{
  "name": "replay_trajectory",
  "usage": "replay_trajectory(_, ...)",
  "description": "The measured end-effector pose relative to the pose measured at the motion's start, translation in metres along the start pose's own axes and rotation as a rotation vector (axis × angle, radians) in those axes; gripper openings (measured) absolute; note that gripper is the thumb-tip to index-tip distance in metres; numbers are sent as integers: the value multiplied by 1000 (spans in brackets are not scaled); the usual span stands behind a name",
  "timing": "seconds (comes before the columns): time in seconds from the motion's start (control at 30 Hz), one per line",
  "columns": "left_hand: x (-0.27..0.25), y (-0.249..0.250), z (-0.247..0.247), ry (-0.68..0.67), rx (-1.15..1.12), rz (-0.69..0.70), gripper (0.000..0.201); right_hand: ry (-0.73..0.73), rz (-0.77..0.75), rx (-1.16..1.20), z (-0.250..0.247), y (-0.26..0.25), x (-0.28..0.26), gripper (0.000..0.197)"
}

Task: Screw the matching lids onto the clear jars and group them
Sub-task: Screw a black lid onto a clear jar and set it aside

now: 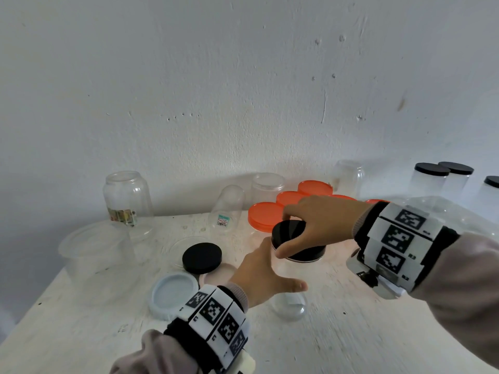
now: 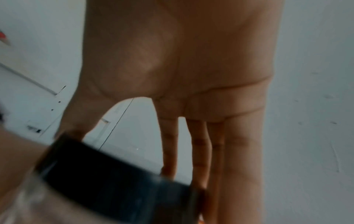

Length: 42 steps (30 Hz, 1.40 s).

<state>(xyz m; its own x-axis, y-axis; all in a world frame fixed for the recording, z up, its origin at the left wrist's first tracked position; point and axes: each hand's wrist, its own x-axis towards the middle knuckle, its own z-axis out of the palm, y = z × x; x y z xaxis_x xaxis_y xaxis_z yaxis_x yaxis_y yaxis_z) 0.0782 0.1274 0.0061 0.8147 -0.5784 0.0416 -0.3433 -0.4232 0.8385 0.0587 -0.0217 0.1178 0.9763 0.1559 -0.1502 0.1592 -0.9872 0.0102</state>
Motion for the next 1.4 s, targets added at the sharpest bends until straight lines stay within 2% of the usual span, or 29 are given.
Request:
replay_trajectory(0.1, 0, 1, 1, 7, 20, -15, 94, -165, -51, 102, -9, 4, -2, 77)
replay_trajectory(0.17, 0, 1, 1, 8, 40, -18, 96, -194, -102, 107, -12, 5, -2, 77)
replay_trajectory(0.37, 0, 0, 2, 13, -13, -10, 92, -78, -46, 46, -6, -1, 0, 64)
replay_trajectory(0.47, -1, -1, 2, 16, -21, -5, 90, 0, -15, -10, 0, -2, 1, 66)
replay_trajectory(0.6, -1, -1, 3, 31, -1, -8, 91, -159, -61, 102, -8, 5, -4, 81)
replay_trajectory(0.67, -1, -1, 3, 34, 10, -4, 92, -180, -101, 129, -11, 7, -5, 79)
replay_trajectory(0.87, 0, -1, 3, 32, -15, -3, 91, -84, -63, 74, -5, 3, -4, 67)
replay_trajectory(0.97, 0, -1, 2, 24, -12, 6, 90, -7, -14, 7, 2, -1, -3, 68)
replay_trajectory(1.17, 0, 0, 2, 35, 2, 19, 89, -150, -81, 136, -8, 7, -6, 77)
replay_trajectory(1.27, 0, -1, 3, 34, -6, 22, 89, -113, -108, 169, -9, 8, -6, 68)
replay_trajectory(1.4, 1, -3, 4, 38, -30, 21, 87, -10, -27, 41, 1, 2, -5, 65)
